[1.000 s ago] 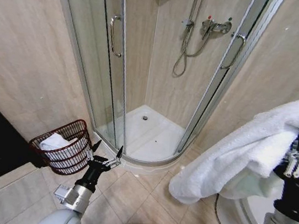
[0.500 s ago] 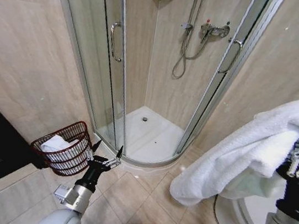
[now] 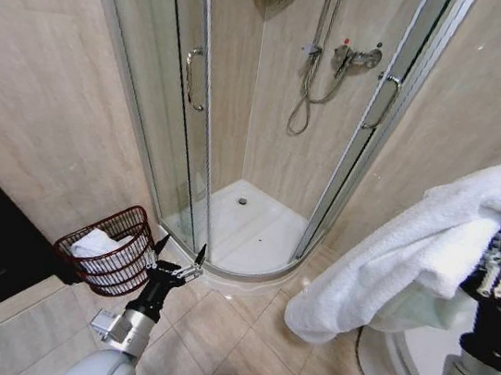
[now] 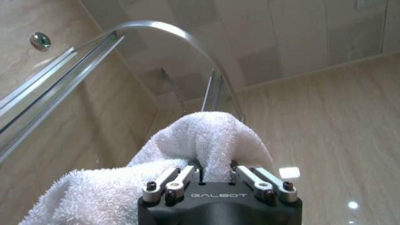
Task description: Discard the used towel into the hamper.
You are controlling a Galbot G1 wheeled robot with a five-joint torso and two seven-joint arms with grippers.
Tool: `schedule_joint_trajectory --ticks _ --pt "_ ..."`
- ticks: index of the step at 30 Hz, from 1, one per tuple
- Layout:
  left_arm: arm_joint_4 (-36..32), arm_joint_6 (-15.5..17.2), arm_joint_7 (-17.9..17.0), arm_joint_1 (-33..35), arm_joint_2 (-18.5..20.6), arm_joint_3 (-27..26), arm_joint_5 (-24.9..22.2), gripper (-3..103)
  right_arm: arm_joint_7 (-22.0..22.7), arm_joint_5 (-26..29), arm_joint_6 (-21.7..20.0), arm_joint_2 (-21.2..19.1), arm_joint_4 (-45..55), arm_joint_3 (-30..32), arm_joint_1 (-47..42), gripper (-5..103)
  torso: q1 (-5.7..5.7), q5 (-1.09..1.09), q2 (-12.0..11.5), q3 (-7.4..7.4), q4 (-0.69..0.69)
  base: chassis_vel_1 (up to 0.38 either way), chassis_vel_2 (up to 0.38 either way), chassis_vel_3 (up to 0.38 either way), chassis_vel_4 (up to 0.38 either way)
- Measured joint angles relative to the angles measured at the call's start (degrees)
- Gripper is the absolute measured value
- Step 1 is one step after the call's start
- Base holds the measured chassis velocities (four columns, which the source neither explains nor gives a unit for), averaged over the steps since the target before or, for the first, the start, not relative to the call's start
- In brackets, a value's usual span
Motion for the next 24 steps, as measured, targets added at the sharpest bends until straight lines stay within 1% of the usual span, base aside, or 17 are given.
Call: schedule_joint_trajectory --ticks 6,7,10,15,18,24 --pt "0.0 0.0 0.0 0.0 0.0 0.0 0.0 100 -0.42 0.38 0.73 0.52 0.0 0.48 -0.33 20 0.72 0.0 1.6 0.85 0.0 0.0 0.0 0.0 0.0" --pt "0.0 0.0 0.0 0.0 0.0 0.0 0.0 100 -0.42 0.38 0.73 0.52 0.0 0.48 -0.33 20 0.72 0.0 1.6 0.85 0.0 0.0 0.0 0.0 0.0" --pt "0.0 0.0 0.0 0.0 0.0 0.0 0.0 100 -0.43 0.88 0.74 0.33 0.0 0.74 -0.09 20 1.21 0.0 2.7 1.47 0.0 0.0 0.0 0.0 0.0" --pt "0.0 0.0 0.0 0.0 0.0 0.0 0.0 100 -0.5 0.96 0.74 0.31 0.01 0.67 -0.11 20 1.58 0.0 3.66 2.07 0.0 0.0 0.0 0.0 0.0" --pt "0.0 0.0 0.0 0.0 0.0 0.0 0.0 100 -0.57 0.96 0.77 0.29 0.0 0.54 -0.17 20 2.07 0.0 4.75 2.68 0.0 0.0 0.0 0.0 0.0" --pt "0.0 0.0 0.0 0.0 0.0 0.0 0.0 100 -0.75 0.88 0.77 0.2 0.01 0.34 -0.19 20 2.65 0.0 6.11 3.46 0.0 0.0 0.0 0.0 0.0"
